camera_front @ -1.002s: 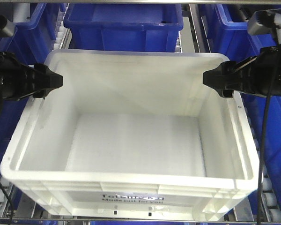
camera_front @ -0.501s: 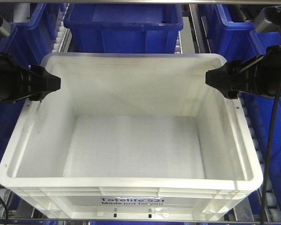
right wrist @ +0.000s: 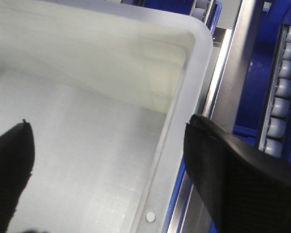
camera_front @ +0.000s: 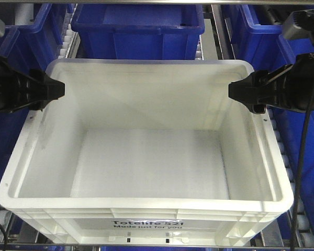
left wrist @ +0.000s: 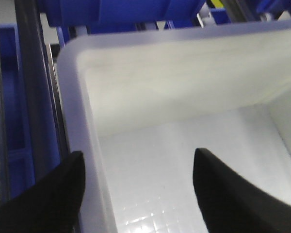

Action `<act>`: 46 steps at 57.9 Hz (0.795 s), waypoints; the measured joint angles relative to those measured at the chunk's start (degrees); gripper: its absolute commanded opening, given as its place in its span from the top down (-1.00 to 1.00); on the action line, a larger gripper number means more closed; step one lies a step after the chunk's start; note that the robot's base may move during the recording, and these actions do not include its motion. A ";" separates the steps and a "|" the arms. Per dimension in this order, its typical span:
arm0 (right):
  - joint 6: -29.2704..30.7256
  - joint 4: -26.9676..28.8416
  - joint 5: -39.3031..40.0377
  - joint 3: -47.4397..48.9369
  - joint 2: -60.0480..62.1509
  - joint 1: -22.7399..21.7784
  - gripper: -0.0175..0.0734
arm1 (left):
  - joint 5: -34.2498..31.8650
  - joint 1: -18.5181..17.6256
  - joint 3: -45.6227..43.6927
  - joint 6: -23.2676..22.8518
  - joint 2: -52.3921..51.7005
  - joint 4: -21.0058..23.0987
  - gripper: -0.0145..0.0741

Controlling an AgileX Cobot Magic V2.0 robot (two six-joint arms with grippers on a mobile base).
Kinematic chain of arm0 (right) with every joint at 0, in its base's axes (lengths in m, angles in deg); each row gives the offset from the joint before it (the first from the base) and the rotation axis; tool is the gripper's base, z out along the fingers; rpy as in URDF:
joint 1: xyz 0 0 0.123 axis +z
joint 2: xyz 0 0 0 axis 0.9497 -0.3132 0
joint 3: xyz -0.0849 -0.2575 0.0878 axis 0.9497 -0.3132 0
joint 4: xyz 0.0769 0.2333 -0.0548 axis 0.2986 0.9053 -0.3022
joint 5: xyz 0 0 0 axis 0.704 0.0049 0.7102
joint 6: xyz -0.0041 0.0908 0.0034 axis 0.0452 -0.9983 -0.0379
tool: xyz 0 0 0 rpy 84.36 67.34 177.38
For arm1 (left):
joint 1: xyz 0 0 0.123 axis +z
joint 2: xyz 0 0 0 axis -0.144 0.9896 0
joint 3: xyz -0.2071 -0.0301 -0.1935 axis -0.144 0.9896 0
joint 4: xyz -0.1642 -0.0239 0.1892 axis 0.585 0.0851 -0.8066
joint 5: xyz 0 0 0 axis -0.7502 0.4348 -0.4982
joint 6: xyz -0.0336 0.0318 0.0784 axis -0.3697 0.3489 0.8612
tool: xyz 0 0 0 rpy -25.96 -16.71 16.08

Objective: Move bin from left to right shelf
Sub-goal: 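Open both grippers and lift them off the tote rims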

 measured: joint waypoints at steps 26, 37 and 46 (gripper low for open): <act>5.59 3.36 16.31 -13.73 12.55 0.00 -0.67 | -11.32 -0.05 17.10 2.84 -12.26 0.05 -0.36; 9.72 3.53 19.29 -21.01 22.39 0.00 -0.67 | -14.45 -0.05 23.10 5.40 -21.14 0.05 -0.36; 11.00 3.55 21.06 -28.95 35.02 0.00 -0.67 | -14.74 -0.05 30.45 7.62 -32.65 0.05 -0.36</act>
